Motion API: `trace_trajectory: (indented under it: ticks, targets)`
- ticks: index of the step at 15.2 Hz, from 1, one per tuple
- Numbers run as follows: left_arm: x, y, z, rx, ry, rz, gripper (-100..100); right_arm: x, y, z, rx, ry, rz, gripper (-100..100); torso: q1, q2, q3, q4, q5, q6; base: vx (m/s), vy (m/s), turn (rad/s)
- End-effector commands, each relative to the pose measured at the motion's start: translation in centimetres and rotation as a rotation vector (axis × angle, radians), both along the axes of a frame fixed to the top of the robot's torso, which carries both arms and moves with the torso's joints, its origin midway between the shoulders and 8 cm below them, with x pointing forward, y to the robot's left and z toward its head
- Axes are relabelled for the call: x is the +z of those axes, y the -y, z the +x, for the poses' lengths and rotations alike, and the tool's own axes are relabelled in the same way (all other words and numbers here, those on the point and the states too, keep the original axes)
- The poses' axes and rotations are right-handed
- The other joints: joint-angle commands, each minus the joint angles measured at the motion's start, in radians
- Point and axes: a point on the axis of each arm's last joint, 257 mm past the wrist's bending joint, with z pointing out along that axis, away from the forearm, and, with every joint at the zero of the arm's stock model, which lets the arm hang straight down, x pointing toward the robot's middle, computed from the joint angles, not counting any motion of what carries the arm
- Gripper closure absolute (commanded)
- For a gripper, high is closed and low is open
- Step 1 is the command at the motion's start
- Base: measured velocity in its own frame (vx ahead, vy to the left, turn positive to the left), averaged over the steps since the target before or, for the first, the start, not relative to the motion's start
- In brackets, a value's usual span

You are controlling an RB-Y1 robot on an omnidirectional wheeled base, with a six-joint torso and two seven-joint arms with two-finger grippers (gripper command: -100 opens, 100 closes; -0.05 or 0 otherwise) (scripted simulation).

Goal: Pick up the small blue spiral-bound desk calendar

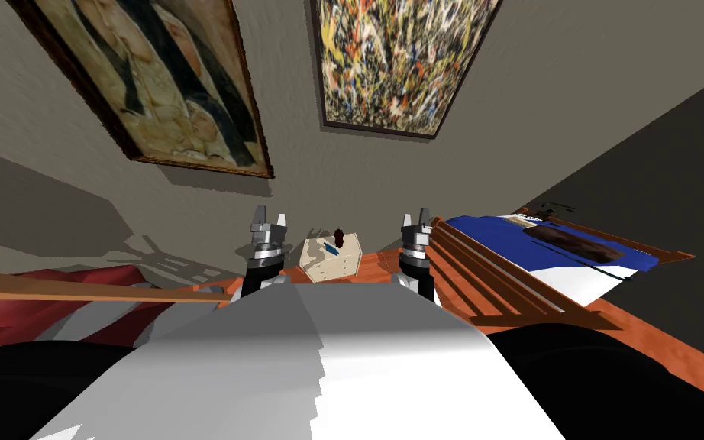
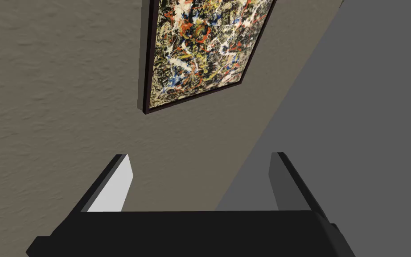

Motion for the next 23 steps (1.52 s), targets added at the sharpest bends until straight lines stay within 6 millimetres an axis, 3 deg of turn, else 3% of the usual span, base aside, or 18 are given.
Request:
trace_trajectory:
  ticks: [1, 11, 14, 15, 16, 17, 18, 20, 21, 22, 23]
  targets:
    - [-0.6, 0.3, 0.2, -0.022, -0.019, 0.017, -100, 0.0, 0.0, 0.0, 0.0, 0.0, 0.0, 0, 0.0, 0.0, 0.0, 0.0, 0.0, 0.0, 0.002, -0.005, -0.062]
    - [-6.5, 1.0, 1.0, -0.143, -0.19, 0.028, -100, 0.0, 0.0, 0.0, 0.0, 0.0, 0.0, 0, -0.002, -0.001, 0.0, 0.0, 0.0, 0.001, 0.012, -0.023, -0.154]
    - [-9.4, 0.9, 1.0, -0.185, -0.272, 0.005, -100, 0.0, 0.0, 0.0, 0.0, 0.0, 0.0, 0, -0.002, -0.001, 0.0, 0.0, 0.0, 0.0, 0.012, -0.026, -0.194]
    - [-9.4, 0.9, 1.0, -0.186, -0.272, 0.004, -100, 0.0, 0.0, 0.0, 0.0, 0.0, 0.0, 0, -0.002, -0.001, 0.0, 0.0, 0.0, 0.001, 0.014, -0.023, -0.17]
    - [-11.1, 0.8, 0.9, -0.203, -0.317, -0.006, -100, 0.0, 0.0, 0.0, 0.0, 0.0, 0.0, 0, -0.002, -0.001, 0.0, 0.0, 0.0, 0.0, 0.021, -0.026, -0.238]
    - [-11.1, 0.8, 0.9, -0.207, -0.317, -0.013, -100, 0.0, 0.0, 0.0, 0.0, 0.0, 0.0, 0, -0.002, -0.001, -0.001, 0.0, 0.0, 0.001, 0.019, -0.024, -0.184]
    - [-12.7, 0.7, 0.7, -0.219, -0.365, -0.016, -100, 0.0, 0.0, 0.0, 0.0, 0.0, 0.0, 0, -0.002, -0.001, -0.001, 0.0, 0.0, 0.0, 0.017, -0.032, -0.27]
    - [-12.7, 0.7, 0.7, -0.227, -0.365, -0.031, -100, 0.0, 0.0, 0.0, 0.0, 0.0, 0.0, 0, -0.002, -0.001, -0.001, 0.0, -0.001, 0.0, 0.015, -0.024, -0.11]
    - [-14.5, 0.6, 0.4, -0.242, -0.415, -0.043, -100, 0.0, 0.0, 0.0, 0.0, 0.0, 0.0, 0, -0.002, -0.001, 0.0, 0.0, 0.0, 0.0, 0.013, -0.027, -0.126]
    - [-14.5, 0.6, 0.4, -0.246, -0.415, -0.051, -100, 0.0, 0.0, 0.0, 0.0, 0.0, 0.0, 0, -0.002, -0.001, 0.0, 0.0, 0.0, 0.0, 0.018, -0.028, -0.2]
    - [-16.4, 0.4, 0.0, -0.257, -0.467, -0.059, -100, 0.0, 0.0, 0.0, 0.0, 0.0, 0.0, 0, -0.002, -0.001, 0.0, 0.0, 0.0, 0.0, 0.024, -0.032, -0.294]
